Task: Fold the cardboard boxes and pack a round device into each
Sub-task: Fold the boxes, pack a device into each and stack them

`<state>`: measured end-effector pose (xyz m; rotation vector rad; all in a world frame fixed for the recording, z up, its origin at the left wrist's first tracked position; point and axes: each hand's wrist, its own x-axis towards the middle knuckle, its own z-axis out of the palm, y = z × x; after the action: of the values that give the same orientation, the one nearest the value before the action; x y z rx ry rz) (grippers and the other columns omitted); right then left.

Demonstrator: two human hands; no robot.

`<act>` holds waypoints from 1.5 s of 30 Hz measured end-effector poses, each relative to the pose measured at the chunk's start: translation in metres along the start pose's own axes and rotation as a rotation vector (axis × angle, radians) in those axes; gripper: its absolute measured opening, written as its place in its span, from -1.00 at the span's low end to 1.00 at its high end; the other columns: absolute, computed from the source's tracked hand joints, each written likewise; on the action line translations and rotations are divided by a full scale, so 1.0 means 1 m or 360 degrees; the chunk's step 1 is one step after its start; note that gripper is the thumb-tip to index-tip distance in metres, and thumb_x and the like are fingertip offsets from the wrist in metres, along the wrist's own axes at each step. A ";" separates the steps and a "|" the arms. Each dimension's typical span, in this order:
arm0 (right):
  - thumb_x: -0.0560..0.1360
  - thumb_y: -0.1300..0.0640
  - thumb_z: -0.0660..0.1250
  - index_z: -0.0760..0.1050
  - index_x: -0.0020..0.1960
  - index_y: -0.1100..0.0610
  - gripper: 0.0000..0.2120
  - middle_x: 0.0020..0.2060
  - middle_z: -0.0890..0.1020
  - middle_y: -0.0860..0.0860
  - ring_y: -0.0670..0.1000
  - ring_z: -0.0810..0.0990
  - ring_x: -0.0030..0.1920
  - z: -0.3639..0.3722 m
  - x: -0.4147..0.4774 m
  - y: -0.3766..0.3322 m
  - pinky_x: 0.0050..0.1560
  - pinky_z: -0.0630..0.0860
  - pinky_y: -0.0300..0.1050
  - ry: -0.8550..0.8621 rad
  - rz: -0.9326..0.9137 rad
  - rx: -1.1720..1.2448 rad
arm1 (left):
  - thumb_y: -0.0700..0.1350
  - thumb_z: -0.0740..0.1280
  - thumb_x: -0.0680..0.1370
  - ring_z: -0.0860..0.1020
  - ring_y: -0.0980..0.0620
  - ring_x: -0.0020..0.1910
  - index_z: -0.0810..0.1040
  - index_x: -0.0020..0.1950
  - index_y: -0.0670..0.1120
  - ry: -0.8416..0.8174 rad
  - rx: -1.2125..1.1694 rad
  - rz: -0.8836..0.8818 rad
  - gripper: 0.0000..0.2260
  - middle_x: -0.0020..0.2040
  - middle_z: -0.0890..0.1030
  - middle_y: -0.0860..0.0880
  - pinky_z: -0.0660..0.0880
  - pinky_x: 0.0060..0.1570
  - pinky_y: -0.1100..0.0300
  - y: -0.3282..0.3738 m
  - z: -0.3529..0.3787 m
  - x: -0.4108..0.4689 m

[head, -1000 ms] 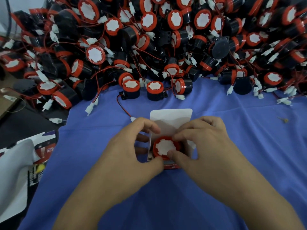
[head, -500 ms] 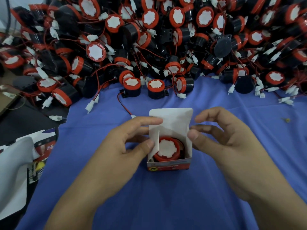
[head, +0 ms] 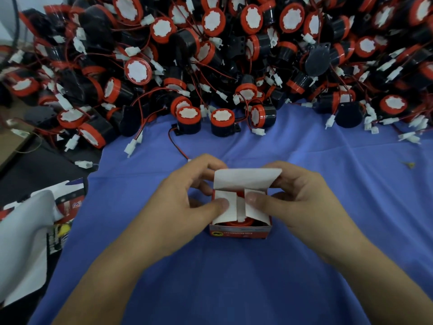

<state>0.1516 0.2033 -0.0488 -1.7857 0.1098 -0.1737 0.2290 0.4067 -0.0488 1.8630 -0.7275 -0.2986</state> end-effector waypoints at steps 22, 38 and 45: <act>0.53 0.23 0.49 0.55 0.29 -0.17 -0.56 0.40 0.46 -0.12 -0.25 0.49 0.37 -0.009 -0.022 0.019 0.37 0.51 -0.14 -0.0076 -0.0155 -0.0245 | 0.00 0.54 0.52 0.63 0.24 0.19 0.59 0.23 0.19 -0.0135 0.0043 0.0097 -0.69 0.22 0.63 0.26 0.60 0.19 0.21 -0.019 0.004 -0.001; 0.63 -0.18 0.22 0.46 0.34 -0.42 -0.69 0.34 0.37 -0.57 -0.31 0.28 0.51 0.003 -0.010 0.043 0.24 0.37 -0.47 0.0267 -0.0413 -0.0517 | -0.02 0.28 0.70 0.57 0.08 0.24 0.60 0.30 -0.08 0.0382 0.0527 0.0537 -0.76 0.27 0.59 0.05 0.60 0.15 0.00 -0.028 0.034 0.005; 0.59 -0.22 0.21 0.42 0.36 -0.40 -0.66 0.51 0.43 -0.11 -0.35 0.27 0.49 0.002 -0.011 0.043 0.26 0.37 -0.48 0.0257 -0.0347 -0.0568 | -0.06 0.37 0.65 0.53 0.25 0.01 0.63 0.21 -0.07 0.0395 0.0568 0.0603 -0.82 0.30 0.61 0.03 0.49 0.00 0.42 -0.026 0.034 0.001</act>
<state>0.1425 0.1981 -0.0917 -2.1374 0.0635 -0.4802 0.2214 0.3868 -0.0863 1.9945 -0.9852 0.3202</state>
